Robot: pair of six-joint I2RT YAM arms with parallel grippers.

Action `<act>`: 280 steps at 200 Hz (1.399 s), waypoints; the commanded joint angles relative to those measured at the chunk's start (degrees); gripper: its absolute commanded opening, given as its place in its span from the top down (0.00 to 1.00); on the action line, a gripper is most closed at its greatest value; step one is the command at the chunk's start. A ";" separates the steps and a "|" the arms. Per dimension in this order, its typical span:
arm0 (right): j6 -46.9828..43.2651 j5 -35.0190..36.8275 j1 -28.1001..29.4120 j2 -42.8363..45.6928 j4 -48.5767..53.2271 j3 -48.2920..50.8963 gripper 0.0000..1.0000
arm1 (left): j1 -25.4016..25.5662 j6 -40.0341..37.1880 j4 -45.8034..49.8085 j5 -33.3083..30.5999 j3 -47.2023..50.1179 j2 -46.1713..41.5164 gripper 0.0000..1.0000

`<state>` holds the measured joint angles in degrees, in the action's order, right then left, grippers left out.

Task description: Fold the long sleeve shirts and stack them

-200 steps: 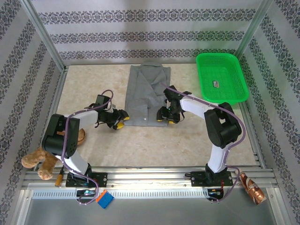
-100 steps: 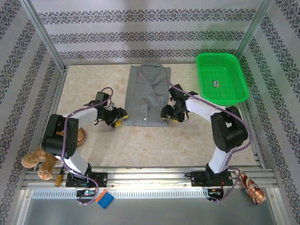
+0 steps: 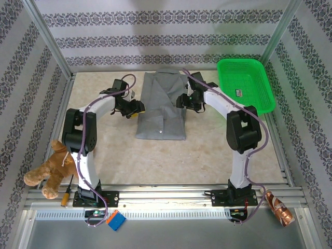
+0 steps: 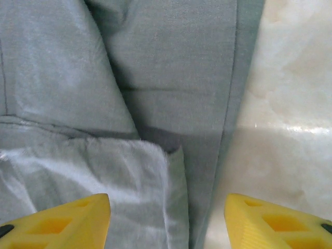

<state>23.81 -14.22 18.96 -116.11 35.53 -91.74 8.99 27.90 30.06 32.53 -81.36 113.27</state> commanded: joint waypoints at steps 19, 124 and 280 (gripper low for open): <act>-1.09 -1.59 0.30 -3.32 0.34 -2.47 0.41 | -0.38 -7.16 5.10 -2.53 -4.26 2.09 0.53; -1.16 -1.01 2.56 -5.75 1.03 -2.71 0.43 | 0.32 -9.12 2.87 -2.36 -4.85 5.84 0.55; -0.59 -1.05 2.95 -8.05 0.56 -3.42 0.45 | 1.48 -8.99 1.30 1.12 -6.64 7.94 0.66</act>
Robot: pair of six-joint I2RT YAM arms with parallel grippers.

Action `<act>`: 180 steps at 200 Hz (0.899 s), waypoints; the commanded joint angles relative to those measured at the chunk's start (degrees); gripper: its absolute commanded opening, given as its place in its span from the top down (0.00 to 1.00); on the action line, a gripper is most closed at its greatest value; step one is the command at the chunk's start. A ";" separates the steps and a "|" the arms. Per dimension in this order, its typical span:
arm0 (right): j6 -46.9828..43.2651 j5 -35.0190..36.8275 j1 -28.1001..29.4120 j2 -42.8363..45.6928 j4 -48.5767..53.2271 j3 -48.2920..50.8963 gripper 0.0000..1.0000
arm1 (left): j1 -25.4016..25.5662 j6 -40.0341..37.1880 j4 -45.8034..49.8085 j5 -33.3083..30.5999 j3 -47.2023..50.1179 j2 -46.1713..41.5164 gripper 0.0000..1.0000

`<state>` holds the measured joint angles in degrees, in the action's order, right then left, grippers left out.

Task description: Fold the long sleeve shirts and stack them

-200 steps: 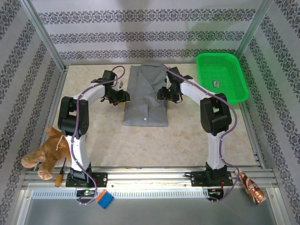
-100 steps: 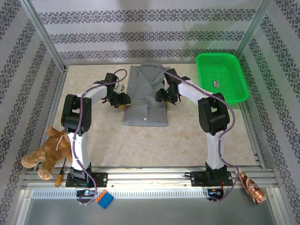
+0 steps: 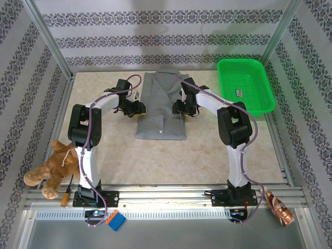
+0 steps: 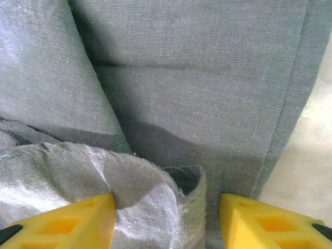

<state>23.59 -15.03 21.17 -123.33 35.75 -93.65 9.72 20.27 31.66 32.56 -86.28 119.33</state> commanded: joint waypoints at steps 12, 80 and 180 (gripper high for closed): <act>-0.13 -0.43 0.79 -1.08 0.27 -1.94 0.45 | 1.06 -1.77 0.46 1.12 -2.48 2.38 0.68; 0.19 -0.34 1.07 -1.77 0.68 -4.11 0.76 | 1.31 -2.87 1.32 2.08 -4.23 1.89 0.96; 0.73 1.76 0.46 7.74 0.37 -3.17 1.00 | -0.27 1.67 -9.68 3.80 -1.17 -8.00 1.00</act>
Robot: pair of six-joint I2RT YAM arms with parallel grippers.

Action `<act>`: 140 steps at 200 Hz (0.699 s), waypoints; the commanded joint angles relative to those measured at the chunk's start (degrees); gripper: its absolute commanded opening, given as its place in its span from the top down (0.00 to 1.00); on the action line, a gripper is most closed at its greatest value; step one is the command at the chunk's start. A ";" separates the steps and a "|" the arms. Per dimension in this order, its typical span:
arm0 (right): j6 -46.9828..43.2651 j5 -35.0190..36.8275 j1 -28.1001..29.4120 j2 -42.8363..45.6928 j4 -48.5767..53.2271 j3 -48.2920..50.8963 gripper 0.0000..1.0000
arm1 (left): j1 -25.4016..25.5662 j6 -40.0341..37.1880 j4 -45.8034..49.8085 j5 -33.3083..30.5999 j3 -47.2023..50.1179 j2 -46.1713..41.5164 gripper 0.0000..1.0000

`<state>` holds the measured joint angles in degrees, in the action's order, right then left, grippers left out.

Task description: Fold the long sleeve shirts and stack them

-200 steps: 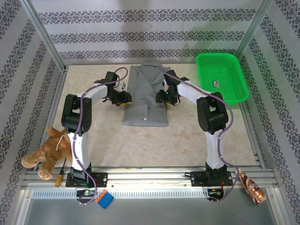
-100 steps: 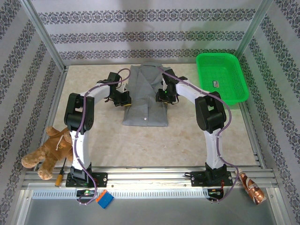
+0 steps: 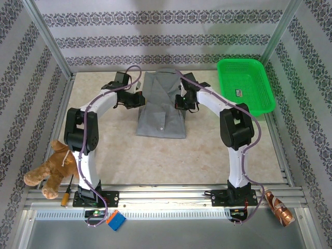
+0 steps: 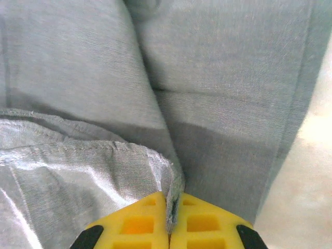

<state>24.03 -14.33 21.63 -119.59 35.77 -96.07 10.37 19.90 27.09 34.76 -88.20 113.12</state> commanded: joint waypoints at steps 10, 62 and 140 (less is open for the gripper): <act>0.31 0.81 -0.23 4.13 0.37 -1.49 1.00 | -1.06 2.13 -5.37 1.81 0.21 -1.77 1.00; 0.07 0.35 -0.96 2.96 0.18 -5.62 1.00 | -2.61 3.62 -8.13 1.32 -1.26 -1.85 1.00; -0.11 -0.43 -3.12 -1.23 1.10 -13.19 1.00 | -3.97 6.64 -12.24 0.32 -4.27 0.39 0.99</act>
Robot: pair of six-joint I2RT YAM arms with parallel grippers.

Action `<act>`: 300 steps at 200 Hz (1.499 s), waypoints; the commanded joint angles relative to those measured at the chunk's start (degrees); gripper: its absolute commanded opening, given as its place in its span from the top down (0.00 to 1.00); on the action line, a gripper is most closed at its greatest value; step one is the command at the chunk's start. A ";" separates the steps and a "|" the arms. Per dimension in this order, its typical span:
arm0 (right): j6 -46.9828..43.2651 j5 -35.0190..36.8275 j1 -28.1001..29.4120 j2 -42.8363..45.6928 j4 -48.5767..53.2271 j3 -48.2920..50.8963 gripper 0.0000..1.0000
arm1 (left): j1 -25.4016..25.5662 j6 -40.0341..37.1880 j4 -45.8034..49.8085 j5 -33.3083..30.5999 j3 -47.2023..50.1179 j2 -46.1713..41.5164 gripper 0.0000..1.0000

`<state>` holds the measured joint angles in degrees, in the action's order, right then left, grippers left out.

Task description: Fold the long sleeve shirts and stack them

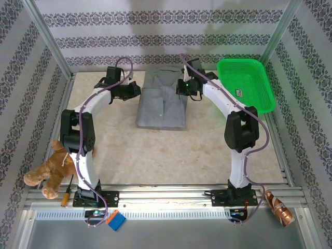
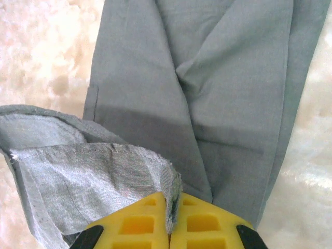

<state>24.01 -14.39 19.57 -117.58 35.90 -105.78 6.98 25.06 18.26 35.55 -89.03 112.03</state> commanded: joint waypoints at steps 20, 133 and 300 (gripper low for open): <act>-0.22 -0.83 -1.68 -6.09 1.68 -6.61 1.00 | -0.83 1.70 -3.15 -1.94 -5.23 3.59 0.99; 0.20 -4.65 -6.39 -25.35 4.40 -23.06 1.00 | -1.01 1.88 -0.93 -7.28 -14.95 17.40 0.99; 9.14 -4.60 2.76 2.74 0.03 5.43 0.57 | 6.74 18.89 -3.92 -7.55 -0.18 -3.52 0.63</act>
<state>30.13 -19.09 19.88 -112.99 36.73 -106.50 10.74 40.07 16.10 27.86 -94.50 105.16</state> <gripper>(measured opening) 0.454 0.387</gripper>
